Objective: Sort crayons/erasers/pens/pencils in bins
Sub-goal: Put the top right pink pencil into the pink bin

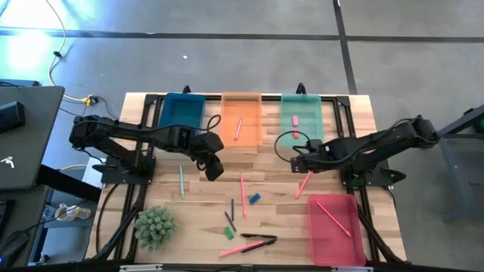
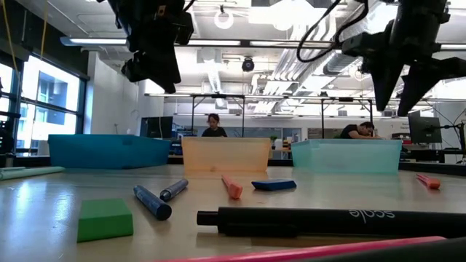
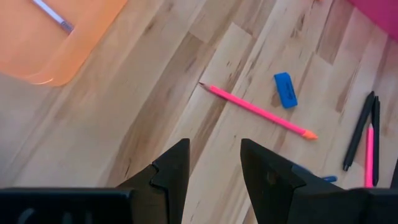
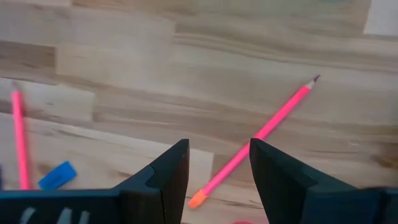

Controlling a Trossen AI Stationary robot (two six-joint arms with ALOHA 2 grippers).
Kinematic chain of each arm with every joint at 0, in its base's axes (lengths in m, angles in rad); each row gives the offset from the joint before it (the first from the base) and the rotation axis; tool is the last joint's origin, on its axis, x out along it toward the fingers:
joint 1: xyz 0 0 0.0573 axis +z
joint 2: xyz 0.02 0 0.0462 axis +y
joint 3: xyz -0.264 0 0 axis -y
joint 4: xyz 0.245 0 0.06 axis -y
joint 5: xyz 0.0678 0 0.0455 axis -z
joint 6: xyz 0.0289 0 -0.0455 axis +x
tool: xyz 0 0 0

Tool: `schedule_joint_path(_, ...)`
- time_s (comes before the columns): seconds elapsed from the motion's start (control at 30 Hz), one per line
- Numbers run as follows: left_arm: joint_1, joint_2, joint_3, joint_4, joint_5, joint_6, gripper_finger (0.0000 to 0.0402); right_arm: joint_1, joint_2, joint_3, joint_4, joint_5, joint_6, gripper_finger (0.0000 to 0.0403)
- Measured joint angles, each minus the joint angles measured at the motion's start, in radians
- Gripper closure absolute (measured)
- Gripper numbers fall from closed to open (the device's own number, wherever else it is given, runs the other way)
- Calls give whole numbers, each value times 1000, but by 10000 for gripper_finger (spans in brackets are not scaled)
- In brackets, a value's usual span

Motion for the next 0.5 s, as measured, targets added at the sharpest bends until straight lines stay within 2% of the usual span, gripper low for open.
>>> schedule_joint_path(0.2, 0, 0, 0, 0, 0, 10, 271, 2, 92, 0, 20, -73, 14, 242)
schedule_joint_path(0.37, 0, 0, 0, 0, 0, 26, 271, 31, 122, 0, 43, -84, 14, 242)
schedule_joint_path(0.5, 0, 0, 0, 0, 0, 26, 271, 63, 123, 0, -9, -85, 24, 242)
